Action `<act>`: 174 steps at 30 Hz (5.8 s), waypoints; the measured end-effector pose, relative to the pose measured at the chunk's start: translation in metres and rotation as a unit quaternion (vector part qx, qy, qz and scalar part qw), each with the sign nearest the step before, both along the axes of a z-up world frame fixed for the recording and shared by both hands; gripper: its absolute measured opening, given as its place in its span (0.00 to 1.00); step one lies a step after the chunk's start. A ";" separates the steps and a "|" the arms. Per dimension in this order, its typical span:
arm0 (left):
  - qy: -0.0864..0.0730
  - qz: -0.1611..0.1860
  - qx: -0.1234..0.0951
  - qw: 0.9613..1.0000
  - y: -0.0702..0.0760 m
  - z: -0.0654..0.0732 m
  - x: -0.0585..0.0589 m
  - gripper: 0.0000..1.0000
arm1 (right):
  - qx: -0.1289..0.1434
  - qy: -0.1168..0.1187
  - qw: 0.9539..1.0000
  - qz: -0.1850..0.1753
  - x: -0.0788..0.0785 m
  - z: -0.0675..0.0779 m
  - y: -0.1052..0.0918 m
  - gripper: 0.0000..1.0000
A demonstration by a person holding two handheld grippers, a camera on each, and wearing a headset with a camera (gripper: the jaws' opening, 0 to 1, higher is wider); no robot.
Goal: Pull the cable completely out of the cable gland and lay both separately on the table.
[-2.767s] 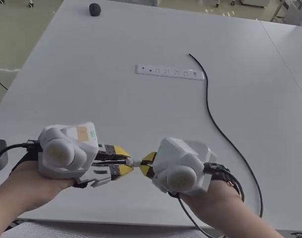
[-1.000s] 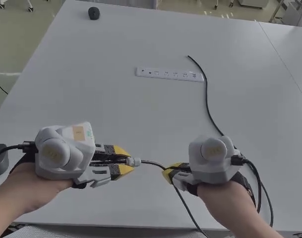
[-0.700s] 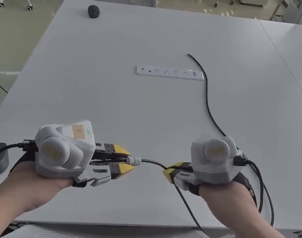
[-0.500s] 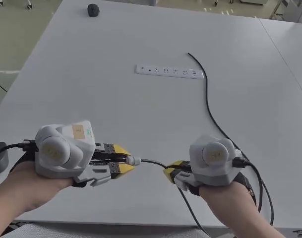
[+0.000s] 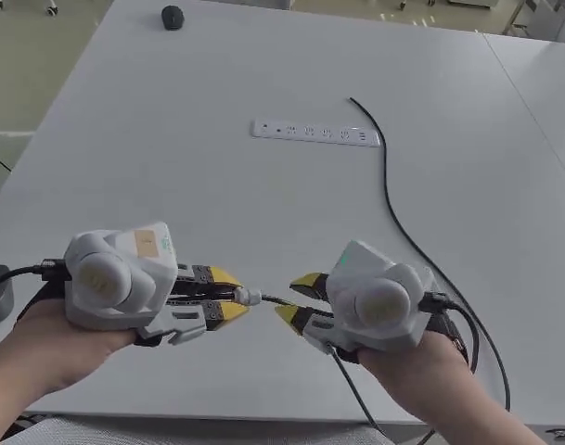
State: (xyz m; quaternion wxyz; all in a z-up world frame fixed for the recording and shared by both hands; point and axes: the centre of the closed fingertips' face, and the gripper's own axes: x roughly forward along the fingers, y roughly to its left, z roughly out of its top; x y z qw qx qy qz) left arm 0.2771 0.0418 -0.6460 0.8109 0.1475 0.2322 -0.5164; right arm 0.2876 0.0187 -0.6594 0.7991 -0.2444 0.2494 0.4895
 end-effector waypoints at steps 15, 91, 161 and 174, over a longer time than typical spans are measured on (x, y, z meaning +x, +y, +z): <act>0.000 0.003 -0.004 1.000 0.001 0.000 -0.001 0.15 | -0.028 -0.032 0.997 0.069 -0.006 -0.004 0.019 0.02; -0.003 -0.001 -0.004 1.000 -0.002 0.003 -0.002 0.15 | 0.017 0.142 0.987 -0.072 -0.009 -0.049 -0.026 0.06; 0.003 0.001 -0.009 1.000 -0.001 0.001 0.011 0.15 | -0.023 0.069 0.997 0.005 0.004 -0.037 -0.006 0.00; 0.002 0.004 -0.008 1.000 0.003 0.000 0.008 0.15 | -0.029 0.088 0.996 -0.019 0.005 -0.048 -0.020 0.00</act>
